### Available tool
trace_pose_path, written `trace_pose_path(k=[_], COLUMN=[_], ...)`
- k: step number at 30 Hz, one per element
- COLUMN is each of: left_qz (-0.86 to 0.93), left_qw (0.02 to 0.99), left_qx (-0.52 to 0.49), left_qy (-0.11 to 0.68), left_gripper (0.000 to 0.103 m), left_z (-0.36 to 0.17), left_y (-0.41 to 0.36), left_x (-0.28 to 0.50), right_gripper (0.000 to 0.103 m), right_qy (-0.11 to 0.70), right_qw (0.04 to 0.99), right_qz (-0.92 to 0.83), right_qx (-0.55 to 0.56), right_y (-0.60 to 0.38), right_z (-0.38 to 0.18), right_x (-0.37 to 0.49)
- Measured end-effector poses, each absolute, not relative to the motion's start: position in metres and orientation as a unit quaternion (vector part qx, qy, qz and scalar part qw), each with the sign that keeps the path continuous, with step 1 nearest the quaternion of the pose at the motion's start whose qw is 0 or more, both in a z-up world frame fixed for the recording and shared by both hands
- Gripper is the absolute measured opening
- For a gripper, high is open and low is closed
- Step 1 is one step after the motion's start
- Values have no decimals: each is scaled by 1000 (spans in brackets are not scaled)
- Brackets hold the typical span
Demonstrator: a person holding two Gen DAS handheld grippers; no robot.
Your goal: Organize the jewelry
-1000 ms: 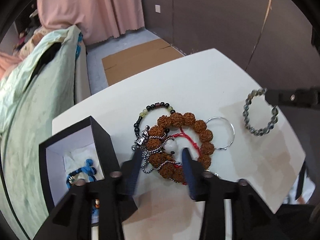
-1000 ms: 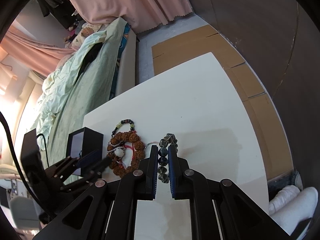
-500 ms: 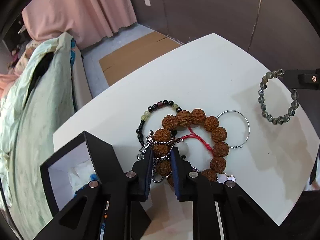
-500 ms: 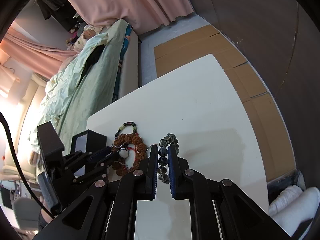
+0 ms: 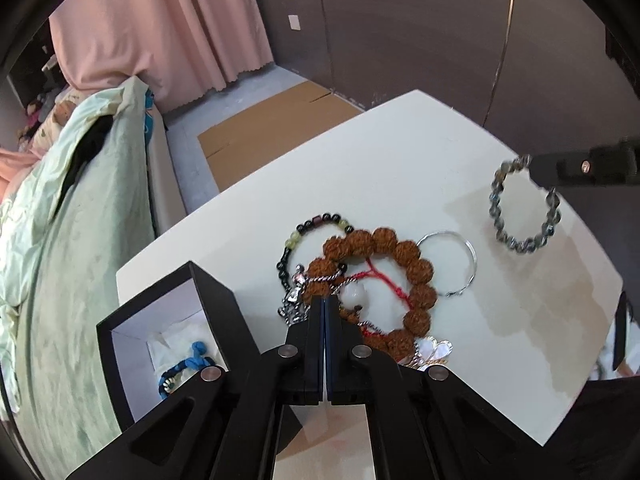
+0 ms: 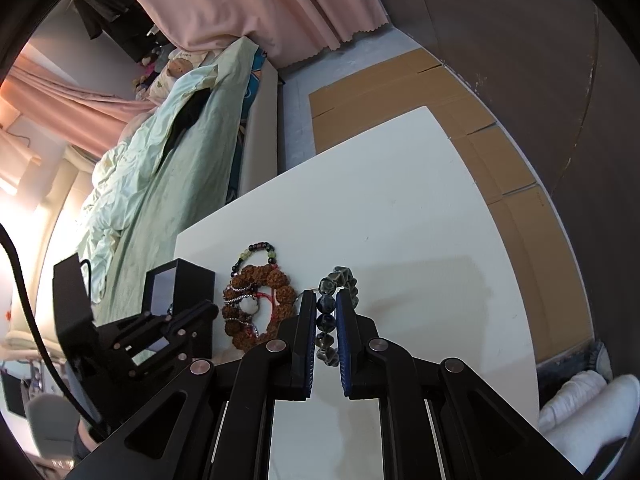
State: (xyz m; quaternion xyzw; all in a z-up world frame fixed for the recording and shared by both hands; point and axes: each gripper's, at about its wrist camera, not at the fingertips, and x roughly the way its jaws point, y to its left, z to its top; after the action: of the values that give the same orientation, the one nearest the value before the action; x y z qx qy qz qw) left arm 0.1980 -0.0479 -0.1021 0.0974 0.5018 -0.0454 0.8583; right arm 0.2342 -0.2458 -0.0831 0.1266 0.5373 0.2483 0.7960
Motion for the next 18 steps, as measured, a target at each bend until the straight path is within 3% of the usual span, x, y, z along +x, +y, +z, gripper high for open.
trace_pose_path(k=[5,6,7,9,10,14,16,18], left_qz=[-50,-51,-50,-49,-49,-45,-45,-52], left_qw=[846,845,844,846,848,839,834,825], left_qx=[103,99,97,96,101,113,116,109], left_qy=[521,523,525,522,518,530,537,552], left_gripper=[5,15,33,58,60,60,45,40], left_z=[-102,-103,-103,-104,-104,-113,-118,-126], left_y=[-56,-56,-56,-56,-57,-59,-60,-59], left_x=[211,214,218,222,225,237,242,248], right_gripper=[11,11,11,11,11,11,11,11], right_qy=[538,538,539,540,540,539,539,539], right_qw=[796,796,795,795,795,796,796,796], right_qz=[247,246,245,242,241,237,236,237], right_qx=[129,130,133,136,137,139,141,141], right_y=[-246,-247,-250,-253,-254,-259,-260,-259], right_z=[-83,-83,-84,-85,-85,-85,-85,-85], right_x=[234,234,234,235,236,238,239,239])
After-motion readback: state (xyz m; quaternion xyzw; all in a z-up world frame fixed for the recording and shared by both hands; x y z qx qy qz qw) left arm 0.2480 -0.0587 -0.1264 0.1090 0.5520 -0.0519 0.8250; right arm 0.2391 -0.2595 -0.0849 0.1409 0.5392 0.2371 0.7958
